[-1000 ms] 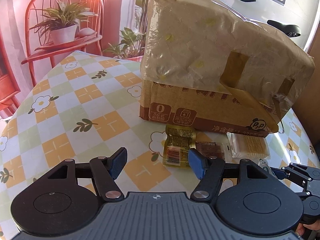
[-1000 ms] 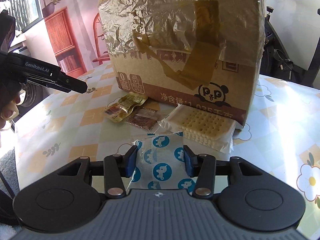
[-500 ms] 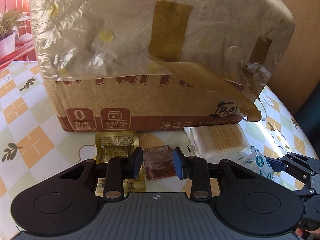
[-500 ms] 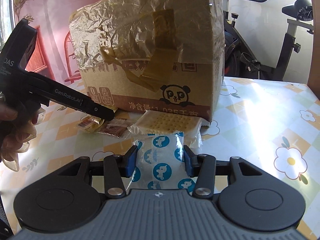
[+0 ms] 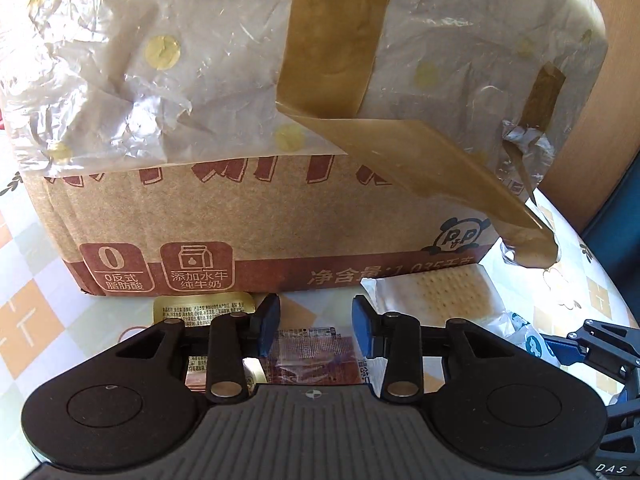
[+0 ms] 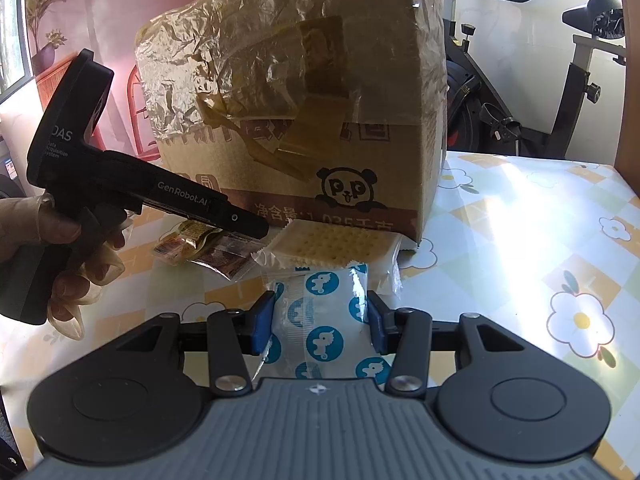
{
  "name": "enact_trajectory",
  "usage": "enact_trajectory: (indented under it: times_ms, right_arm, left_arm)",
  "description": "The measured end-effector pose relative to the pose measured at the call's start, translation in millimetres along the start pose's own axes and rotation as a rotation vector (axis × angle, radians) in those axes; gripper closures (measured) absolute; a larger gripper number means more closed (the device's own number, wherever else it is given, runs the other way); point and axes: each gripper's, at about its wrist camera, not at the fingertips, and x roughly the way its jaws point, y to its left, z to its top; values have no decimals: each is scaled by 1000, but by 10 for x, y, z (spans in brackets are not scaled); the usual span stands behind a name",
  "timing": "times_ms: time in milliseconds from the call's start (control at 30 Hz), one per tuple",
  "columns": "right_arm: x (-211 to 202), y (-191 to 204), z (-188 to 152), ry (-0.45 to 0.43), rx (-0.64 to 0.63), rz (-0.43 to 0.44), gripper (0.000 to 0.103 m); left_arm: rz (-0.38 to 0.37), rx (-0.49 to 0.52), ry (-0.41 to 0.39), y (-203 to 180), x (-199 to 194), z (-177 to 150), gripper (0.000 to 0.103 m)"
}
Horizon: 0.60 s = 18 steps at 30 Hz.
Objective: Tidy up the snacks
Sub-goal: 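Grasp the red jerky packet with the left tool while the right holds the white packet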
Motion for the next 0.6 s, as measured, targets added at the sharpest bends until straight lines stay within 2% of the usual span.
enact_trajectory:
  times_ms: [133,500,600]
  right_arm:
    - [-4,-7,0,0,3,0,54]
    - [4,-18,3,1,7,6,54]
    - [5,-29,3,1,15,9,54]
  left_arm:
    - [-11,-2,-3,2,31,-6,60]
    - [-26,-6,34,-5,-233,-244,56]
    - [-32,21,44,-41,-272,-319,49]
